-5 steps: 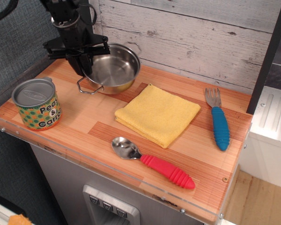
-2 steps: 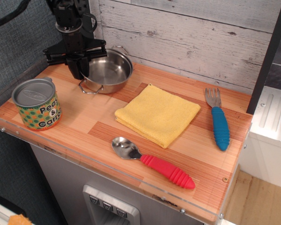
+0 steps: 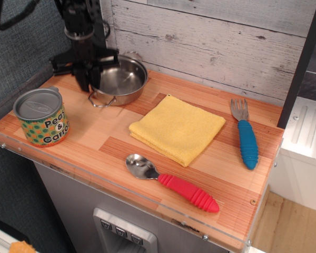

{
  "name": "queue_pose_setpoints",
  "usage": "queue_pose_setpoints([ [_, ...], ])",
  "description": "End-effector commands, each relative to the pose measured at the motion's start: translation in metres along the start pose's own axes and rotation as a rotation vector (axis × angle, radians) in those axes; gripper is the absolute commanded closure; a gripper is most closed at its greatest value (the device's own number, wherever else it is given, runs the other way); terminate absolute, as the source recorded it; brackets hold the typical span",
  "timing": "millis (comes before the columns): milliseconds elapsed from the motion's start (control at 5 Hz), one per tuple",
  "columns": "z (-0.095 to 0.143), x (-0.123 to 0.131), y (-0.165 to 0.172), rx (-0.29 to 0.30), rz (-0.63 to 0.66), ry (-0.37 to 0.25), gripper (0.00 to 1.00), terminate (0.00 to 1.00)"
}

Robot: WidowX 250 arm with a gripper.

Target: Pick up the pot and place it behind the can

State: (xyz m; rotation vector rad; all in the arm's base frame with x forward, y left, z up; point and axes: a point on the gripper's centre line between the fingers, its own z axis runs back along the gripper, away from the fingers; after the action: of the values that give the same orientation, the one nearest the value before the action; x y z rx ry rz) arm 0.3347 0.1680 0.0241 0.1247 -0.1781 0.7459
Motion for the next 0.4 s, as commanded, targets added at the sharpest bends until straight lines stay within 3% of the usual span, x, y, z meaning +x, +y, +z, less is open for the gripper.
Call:
queue_pose_setpoints([
  [0, 0.0106, 0.0014, 0.0041, -0.003, -0.008, -0.035, 0.0, 0.0],
  [200, 0.0188, 0.0018, 0.0055, -0.009, -0.009, -0.045, 0.0, 0.0],
])
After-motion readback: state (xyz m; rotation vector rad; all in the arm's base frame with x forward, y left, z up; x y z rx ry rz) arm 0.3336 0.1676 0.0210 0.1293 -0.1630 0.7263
